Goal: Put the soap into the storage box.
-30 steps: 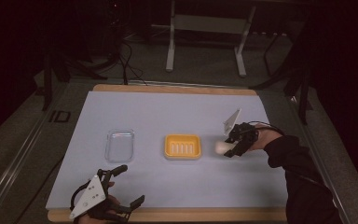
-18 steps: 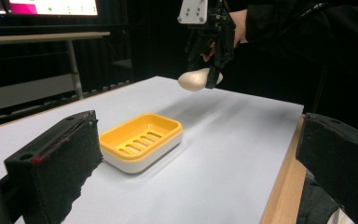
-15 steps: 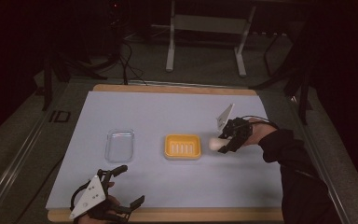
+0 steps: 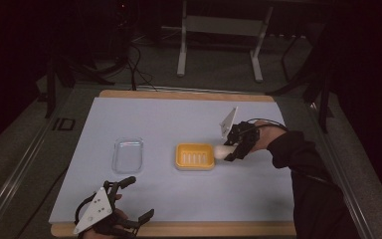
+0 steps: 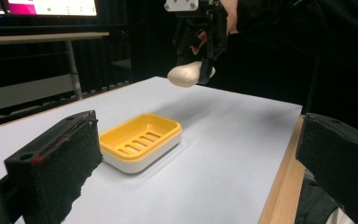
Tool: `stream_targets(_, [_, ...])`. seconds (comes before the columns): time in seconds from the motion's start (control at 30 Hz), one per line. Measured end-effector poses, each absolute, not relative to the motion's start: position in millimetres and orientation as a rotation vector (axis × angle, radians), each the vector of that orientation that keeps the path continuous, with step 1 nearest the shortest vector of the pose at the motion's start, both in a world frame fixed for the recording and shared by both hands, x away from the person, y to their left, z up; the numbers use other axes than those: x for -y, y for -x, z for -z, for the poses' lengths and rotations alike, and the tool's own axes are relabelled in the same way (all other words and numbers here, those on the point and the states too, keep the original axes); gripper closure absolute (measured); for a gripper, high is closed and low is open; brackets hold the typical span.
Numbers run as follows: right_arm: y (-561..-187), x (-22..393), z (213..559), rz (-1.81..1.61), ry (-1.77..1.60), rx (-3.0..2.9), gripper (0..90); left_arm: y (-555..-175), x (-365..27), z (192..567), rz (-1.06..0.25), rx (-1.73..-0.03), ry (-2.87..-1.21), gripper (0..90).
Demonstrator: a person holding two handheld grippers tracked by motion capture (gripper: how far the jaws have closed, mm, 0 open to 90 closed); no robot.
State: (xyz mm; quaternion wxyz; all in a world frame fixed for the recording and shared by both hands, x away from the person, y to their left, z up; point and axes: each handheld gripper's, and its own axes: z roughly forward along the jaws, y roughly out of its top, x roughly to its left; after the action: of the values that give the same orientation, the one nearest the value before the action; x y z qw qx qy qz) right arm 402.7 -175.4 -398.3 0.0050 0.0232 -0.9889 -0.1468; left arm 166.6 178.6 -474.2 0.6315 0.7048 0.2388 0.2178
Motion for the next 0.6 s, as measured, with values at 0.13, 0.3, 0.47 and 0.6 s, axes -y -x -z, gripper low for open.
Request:
stream_targets(0.13, [-403,166,396,0.471,-0.105,3.091,49.7,-166,-178,474,-0.498,-0.546,-1.61,0.1])
stream_targets(0.3, [-405,155,394,0.503,-0.126,3.081,49.6,-166,-179,474,-0.498,-0.548,-1.608,0.2])
stream_targets(0.47, [-406,147,395,0.511,-0.135,3.064,49.6,-166,-179,474,-0.5,-0.545,-1.608,0.2])
stream_targets(0.6, [-407,138,394,0.569,-0.172,3.047,49.6,-166,-179,474,-0.501,-0.544,-1.606,0.2])
